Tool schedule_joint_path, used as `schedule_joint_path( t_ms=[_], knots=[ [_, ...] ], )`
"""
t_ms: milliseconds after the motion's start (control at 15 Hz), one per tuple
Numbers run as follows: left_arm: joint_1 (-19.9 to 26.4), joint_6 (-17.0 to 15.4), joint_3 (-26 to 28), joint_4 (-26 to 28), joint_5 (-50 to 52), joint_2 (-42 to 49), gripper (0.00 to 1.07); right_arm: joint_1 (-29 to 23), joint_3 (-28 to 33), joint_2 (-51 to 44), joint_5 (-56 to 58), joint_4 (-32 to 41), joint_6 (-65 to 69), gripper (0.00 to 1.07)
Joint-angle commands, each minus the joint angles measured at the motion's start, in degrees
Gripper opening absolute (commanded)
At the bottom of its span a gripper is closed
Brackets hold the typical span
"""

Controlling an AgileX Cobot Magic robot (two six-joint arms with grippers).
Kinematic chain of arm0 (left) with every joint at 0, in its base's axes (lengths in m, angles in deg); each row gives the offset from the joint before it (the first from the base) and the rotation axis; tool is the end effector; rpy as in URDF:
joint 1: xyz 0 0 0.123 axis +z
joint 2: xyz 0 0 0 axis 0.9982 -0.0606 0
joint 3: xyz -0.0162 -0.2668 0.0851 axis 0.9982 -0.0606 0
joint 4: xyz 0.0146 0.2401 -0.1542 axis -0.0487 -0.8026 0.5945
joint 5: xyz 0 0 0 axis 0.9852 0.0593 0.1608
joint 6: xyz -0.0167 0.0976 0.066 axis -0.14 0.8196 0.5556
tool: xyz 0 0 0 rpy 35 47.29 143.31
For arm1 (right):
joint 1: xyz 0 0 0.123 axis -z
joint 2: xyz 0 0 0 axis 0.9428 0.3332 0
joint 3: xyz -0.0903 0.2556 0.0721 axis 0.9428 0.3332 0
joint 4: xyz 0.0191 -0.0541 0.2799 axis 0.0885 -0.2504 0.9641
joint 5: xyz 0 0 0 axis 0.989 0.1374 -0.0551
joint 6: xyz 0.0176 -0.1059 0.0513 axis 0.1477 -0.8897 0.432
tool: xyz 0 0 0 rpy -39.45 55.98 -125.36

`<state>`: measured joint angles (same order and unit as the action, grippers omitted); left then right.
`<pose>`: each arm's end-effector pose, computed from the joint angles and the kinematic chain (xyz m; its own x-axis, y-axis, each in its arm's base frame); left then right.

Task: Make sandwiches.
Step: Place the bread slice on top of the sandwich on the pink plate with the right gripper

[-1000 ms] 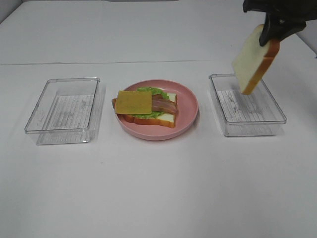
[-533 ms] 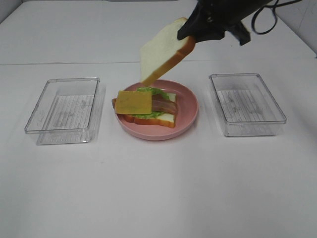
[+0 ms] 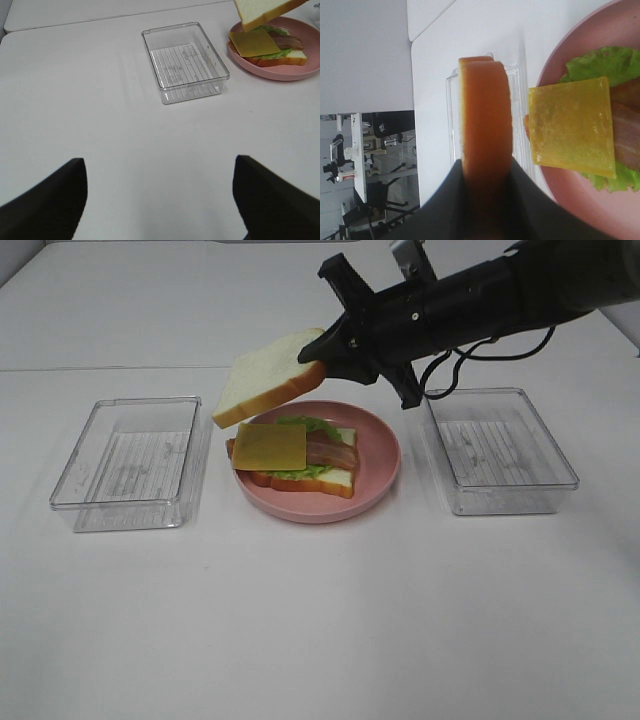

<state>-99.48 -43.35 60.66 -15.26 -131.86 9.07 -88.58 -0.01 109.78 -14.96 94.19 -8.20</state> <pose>0.0563 -0.0060 0.2826 -0.4535 0.0602 -0.8892 0.1554 0.9878 -0.0124 0.4345 0.2116 0.1410 -0.8997 0.4008 -0.1729 0.0900 0.5579 0.8250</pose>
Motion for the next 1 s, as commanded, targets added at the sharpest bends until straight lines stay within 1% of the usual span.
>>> schedule_joint_path(
  t_ms=[67,267,467,533,600,667,733,800,867,933,1000],
  knots=[
    [-0.23,-0.17,-0.17,0.52,0.57,0.23,0.76,-0.06,0.34,3.21,-0.46,3.04,-1.32,0.00],
    [-0.23,-0.17,-0.17,0.52,0.57,0.23,0.76,-0.06,0.34,5.67,-1.26,3.15,0.06,0.00],
    [-0.23,-0.17,-0.17,0.52,0.57,0.23,0.76,-0.06,0.40,6.19,-2.12,2.12,2.29,0.00],
    [-0.23,-0.17,-0.17,0.52,0.57,0.23,0.76,0.06,0.40,6.19,-3.21,-0.23,3.21,0.09],
    [-0.23,-0.17,-0.17,0.52,0.57,0.23,0.76,0.06,0.40,6.19,-3.38,-1.49,3.21,0.23],
    [-0.23,-0.17,-0.17,0.52,0.57,0.23,0.76,0.06,0.40,6.19,-3.38,-2.41,3.21,0.40],
    [-0.23,-0.17,-0.17,0.52,0.57,0.23,0.76,0.06,0.40,6.19,-3.09,-2.92,3.21,0.49],
    [-0.23,-0.17,-0.17,0.52,0.57,0.23,0.76,0.06,0.40,6.19,-2.58,-4.13,3.21,0.67],
    [-0.23,-0.17,-0.17,0.52,0.57,0.23,0.76,0.06,0.34,6.13,-2.01,-6.07,2.81,0.79],
    [-0.23,-0.17,-0.17,0.52,0.57,0.23,0.76,0.06,0.34,5.67,-1.09,-9.63,2.58,0.81],
    [-0.23,-0.17,-0.17,0.52,0.57,0.23,0.76,0.06,0.34,4.93,-0.52,-12.83,2.69,0.81]
  ],
)
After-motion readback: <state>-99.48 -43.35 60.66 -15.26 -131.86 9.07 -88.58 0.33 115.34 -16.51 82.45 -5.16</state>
